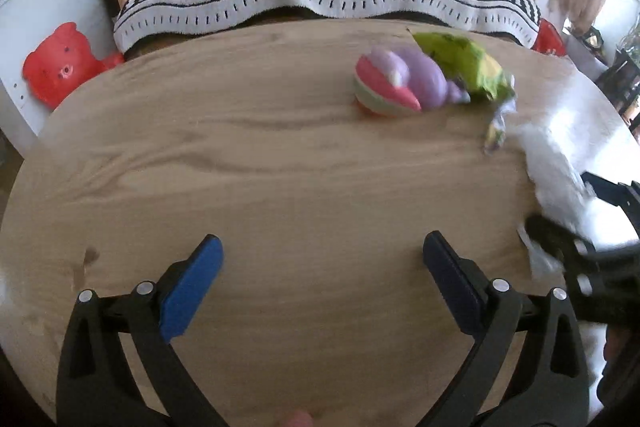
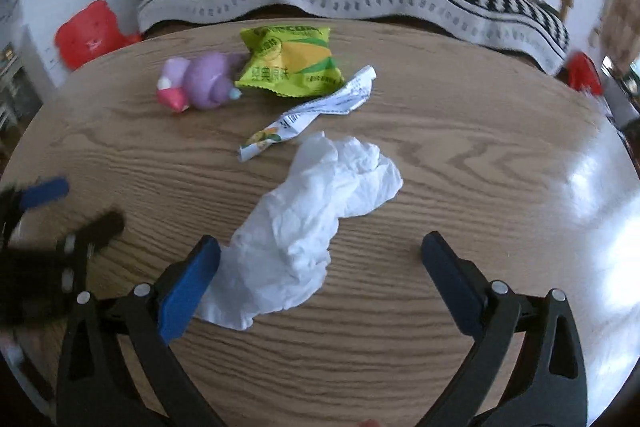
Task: Collect trash
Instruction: 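Move both open tools back over the table toward the white tissue and pink toy, then grasp the pink-purple toy with the left tool while the right tool grasps the white tissue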
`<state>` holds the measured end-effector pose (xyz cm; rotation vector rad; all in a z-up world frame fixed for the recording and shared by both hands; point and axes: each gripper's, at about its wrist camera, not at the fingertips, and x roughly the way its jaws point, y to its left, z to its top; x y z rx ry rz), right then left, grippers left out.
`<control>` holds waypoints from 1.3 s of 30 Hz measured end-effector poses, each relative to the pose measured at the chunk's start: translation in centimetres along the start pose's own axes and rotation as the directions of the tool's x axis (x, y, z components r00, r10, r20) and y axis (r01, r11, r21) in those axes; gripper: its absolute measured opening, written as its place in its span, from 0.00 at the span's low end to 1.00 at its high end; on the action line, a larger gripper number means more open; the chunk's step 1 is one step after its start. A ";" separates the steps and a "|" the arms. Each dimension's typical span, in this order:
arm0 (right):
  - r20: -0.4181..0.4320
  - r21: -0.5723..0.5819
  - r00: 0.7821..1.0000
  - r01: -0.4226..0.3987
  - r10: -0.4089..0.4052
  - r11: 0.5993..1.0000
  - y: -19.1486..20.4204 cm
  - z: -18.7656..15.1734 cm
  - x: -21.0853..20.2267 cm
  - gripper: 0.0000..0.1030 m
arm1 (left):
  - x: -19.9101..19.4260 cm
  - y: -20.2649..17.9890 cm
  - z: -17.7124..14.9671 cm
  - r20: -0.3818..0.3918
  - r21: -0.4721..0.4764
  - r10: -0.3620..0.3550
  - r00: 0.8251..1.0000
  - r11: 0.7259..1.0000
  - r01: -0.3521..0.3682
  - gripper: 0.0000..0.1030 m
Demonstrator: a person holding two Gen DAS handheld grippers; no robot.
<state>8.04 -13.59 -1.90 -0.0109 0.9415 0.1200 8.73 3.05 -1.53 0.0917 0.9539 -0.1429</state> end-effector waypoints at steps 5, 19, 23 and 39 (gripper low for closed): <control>0.001 -0.004 1.000 -0.004 0.004 1.000 -1.6 -0.3 0.5 0.95 | 1.9 -1.5 2.7 0.008 0.071 -0.049 0.999 0.996 0.048 0.94; 0.004 -0.017 1.000 -0.011 0.011 1.000 -2.8 0.0 0.7 0.95 | 5.1 -2.6 7.0 0.007 0.079 -0.054 0.999 0.995 0.053 0.94; 0.004 -0.016 1.000 -0.011 0.011 1.000 -2.6 0.0 0.7 0.95 | 5.1 -2.7 7.1 0.007 0.076 -0.052 0.999 0.996 0.051 0.94; 0.051 -0.016 0.998 -0.027 0.028 0.999 -2.6 0.0 -0.2 0.53 | 4.3 -3.9 7.2 0.058 0.109 -0.121 0.991 0.987 0.115 0.40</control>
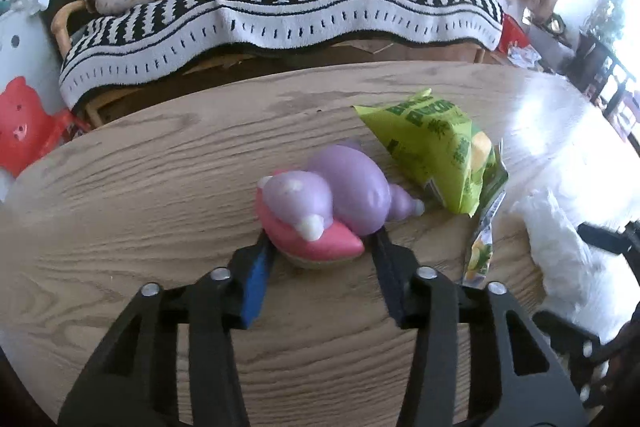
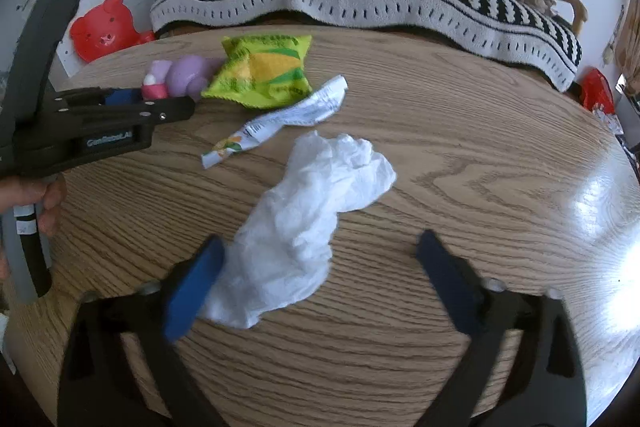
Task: Collect trash
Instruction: 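Grasp the pink-purple toy with the left tool while the right tool grasps the white tissue, then carry the toy and tissue over the black bin and open both tools to drop them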
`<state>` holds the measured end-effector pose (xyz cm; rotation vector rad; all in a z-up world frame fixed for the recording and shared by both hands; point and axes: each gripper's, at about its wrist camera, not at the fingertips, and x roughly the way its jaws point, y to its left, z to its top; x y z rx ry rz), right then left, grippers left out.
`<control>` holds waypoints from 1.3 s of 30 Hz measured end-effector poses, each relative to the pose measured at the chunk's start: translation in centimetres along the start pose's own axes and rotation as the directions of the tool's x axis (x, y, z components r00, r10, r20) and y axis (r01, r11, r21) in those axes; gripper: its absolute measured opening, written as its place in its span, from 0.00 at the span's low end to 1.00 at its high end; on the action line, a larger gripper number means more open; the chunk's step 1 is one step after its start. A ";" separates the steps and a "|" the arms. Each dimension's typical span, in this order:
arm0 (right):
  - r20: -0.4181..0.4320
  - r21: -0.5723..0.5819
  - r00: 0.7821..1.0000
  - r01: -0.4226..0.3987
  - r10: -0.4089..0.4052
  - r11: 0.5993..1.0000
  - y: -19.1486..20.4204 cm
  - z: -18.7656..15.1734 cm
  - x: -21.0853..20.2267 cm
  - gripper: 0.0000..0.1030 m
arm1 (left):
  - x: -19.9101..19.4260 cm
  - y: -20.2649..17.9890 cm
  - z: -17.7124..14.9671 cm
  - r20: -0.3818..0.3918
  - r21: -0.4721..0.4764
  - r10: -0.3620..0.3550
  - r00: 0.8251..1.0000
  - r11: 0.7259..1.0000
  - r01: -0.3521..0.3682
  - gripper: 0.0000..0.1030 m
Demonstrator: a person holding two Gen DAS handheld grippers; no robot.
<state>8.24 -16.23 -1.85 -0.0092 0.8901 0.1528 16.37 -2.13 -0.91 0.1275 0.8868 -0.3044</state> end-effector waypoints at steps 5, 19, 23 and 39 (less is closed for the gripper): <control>0.008 0.137 0.997 -0.083 0.083 0.987 -1.9 0.1 -0.3 0.16 | -0.5 0.5 -0.6 0.003 -0.023 0.019 1.000 1.000 -0.019 0.35; 0.102 0.224 0.986 -0.155 0.135 0.962 -2.7 -0.4 -3.3 0.15 | -4.9 -0.7 -2.6 0.018 -0.007 0.015 1.000 1.000 -0.014 0.34; 0.209 0.257 0.956 -0.255 0.203 0.932 -4.0 -0.4 -5.8 0.15 | -6.4 -0.5 -2.6 0.039 -0.021 -0.003 0.999 1.000 0.004 0.34; 0.190 0.198 0.973 -0.167 0.129 0.966 -3.8 -1.1 -7.8 0.15 | -8.3 -1.6 -3.0 0.053 -0.040 -0.056 0.997 0.998 0.058 0.34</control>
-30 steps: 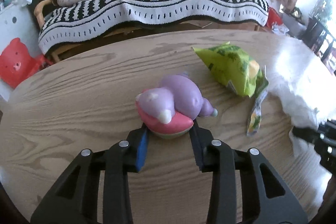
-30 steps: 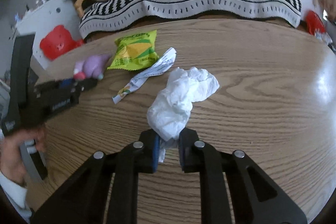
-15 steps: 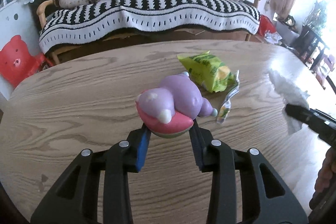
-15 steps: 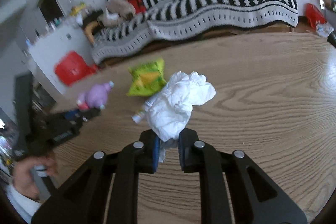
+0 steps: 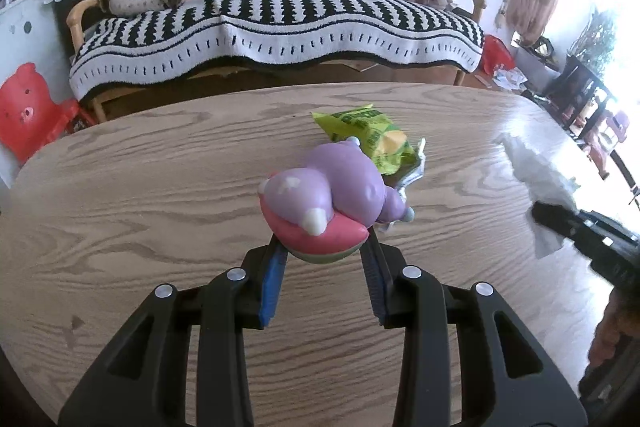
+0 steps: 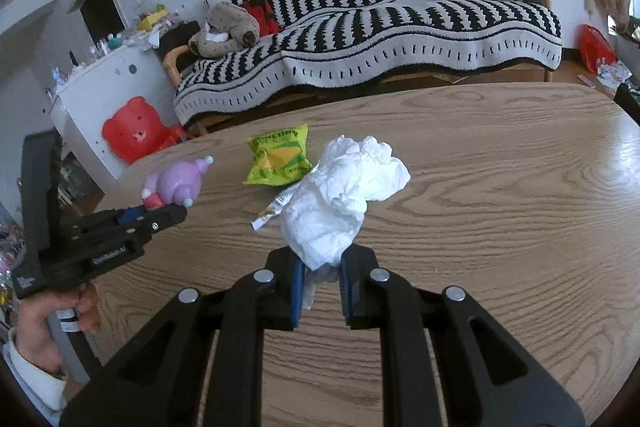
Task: Collect trash
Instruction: 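Carry the toy and tissue over the black bin and open both tools to drop them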
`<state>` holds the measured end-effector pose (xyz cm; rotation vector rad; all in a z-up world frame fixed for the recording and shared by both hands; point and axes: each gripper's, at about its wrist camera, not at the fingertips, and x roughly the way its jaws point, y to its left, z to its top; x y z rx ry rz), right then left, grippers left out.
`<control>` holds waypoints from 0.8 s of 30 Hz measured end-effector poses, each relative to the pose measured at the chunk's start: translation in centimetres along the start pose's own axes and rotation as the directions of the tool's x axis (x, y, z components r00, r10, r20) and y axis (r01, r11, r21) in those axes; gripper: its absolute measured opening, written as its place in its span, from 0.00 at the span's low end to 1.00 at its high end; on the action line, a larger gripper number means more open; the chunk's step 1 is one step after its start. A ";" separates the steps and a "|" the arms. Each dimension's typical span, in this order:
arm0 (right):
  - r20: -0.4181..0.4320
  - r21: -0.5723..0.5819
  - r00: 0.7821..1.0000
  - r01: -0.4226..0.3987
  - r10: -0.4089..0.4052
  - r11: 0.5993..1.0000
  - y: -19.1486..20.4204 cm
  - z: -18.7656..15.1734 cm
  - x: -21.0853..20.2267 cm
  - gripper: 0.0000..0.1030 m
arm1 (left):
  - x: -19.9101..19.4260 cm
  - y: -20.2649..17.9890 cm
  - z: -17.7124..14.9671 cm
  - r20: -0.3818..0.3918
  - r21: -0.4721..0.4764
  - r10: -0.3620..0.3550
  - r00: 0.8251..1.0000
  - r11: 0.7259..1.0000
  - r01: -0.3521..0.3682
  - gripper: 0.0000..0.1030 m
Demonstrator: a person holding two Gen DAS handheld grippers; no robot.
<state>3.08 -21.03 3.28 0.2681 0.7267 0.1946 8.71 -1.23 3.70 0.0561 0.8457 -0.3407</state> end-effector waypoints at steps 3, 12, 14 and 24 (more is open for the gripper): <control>-0.013 -0.007 1.000 0.007 -0.007 1.000 0.2 -0.5 0.1 0.15 | 0.0 -0.8 -0.2 -0.004 0.007 -0.010 1.000 1.000 0.011 0.34; -0.028 0.013 0.999 0.027 -0.027 1.000 -0.2 -0.7 0.4 0.15 | 0.4 -2.9 -0.8 -0.017 0.053 -0.009 1.000 0.999 0.010 0.34; -0.027 0.008 0.999 0.031 -0.031 0.999 0.1 -0.9 0.2 0.15 | 0.3 -3.6 -1.1 -0.018 0.068 -0.009 1.000 0.998 0.011 0.34; 0.145 0.116 0.987 0.047 -0.064 0.992 -3.2 -3.8 -13.2 0.15 | -7.5 -13.4 -4.1 0.042 0.186 -0.140 0.989 0.974 0.130 0.34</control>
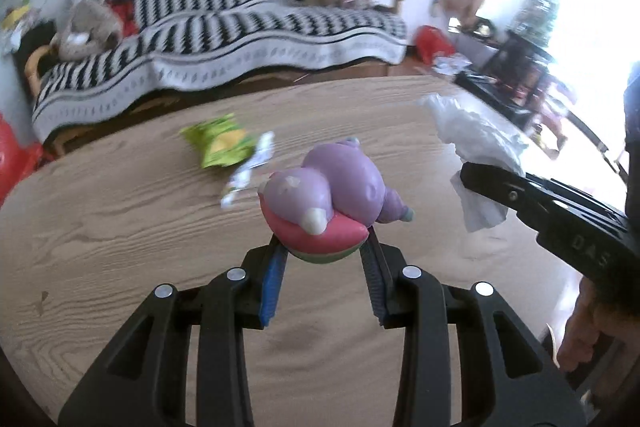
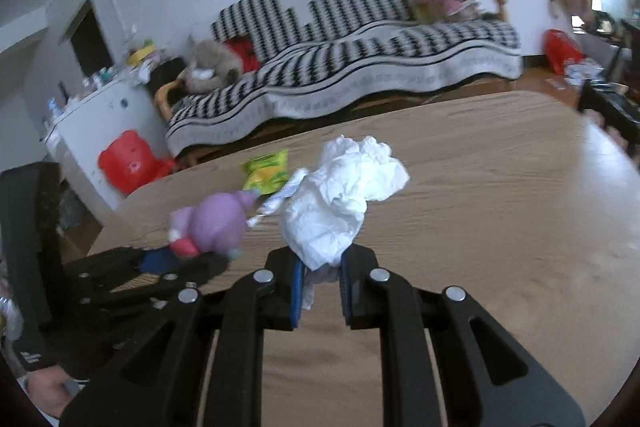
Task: Collect trash
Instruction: 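Carry the toy and tissue over the black bin and open both tools to drop them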
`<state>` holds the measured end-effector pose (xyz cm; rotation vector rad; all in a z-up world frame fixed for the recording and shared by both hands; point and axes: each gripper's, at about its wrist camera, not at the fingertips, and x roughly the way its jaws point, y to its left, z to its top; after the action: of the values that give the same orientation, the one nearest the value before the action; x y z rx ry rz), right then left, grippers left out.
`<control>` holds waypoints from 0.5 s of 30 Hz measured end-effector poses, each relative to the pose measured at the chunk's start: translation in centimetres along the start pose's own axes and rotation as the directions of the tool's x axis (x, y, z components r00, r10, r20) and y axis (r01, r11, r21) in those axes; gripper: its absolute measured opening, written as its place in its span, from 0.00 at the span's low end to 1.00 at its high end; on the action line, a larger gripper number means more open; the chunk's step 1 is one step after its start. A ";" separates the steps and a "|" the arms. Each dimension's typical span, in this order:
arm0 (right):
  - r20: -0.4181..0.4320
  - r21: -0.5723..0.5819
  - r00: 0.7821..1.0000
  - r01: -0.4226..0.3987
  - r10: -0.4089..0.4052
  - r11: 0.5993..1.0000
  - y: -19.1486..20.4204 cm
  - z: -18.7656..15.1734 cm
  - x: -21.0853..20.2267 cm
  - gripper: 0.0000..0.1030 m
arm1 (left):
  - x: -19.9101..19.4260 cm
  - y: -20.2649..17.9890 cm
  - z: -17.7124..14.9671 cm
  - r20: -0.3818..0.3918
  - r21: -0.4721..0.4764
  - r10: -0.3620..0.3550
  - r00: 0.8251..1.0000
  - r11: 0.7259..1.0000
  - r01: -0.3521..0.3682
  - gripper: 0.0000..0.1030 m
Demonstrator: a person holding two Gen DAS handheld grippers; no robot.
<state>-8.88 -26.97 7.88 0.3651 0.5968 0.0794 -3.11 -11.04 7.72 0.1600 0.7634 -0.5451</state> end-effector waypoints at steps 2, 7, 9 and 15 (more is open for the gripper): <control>0.021 0.011 1.000 0.011 -0.011 1.000 -1.3 -0.4 -3.3 0.15 | -2.2 -3.4 0.0 0.022 0.056 -0.029 0.999 0.998 0.027 0.34; 0.080 0.060 0.992 0.089 -0.093 0.994 -5.9 -1.7 -12.6 0.15 | -6.7 -12.3 -0.9 0.065 0.196 -0.119 0.991 0.975 0.104 0.34; 0.095 0.068 0.986 0.132 -0.138 0.989 -7.4 -2.5 -15.5 0.15 | -8.0 -16.3 -1.7 0.068 0.253 -0.156 0.985 0.958 0.135 0.35; 0.096 0.143 0.967 0.222 -0.237 0.965 -12.8 -6.9 -24.5 0.15 | -9.6 -25.8 -4.9 0.008 0.348 -0.264 0.965 0.905 0.245 0.35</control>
<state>-33.40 -41.12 11.17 0.4226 0.5308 -0.2031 -25.32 -27.42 12.32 0.3722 0.6332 -0.9297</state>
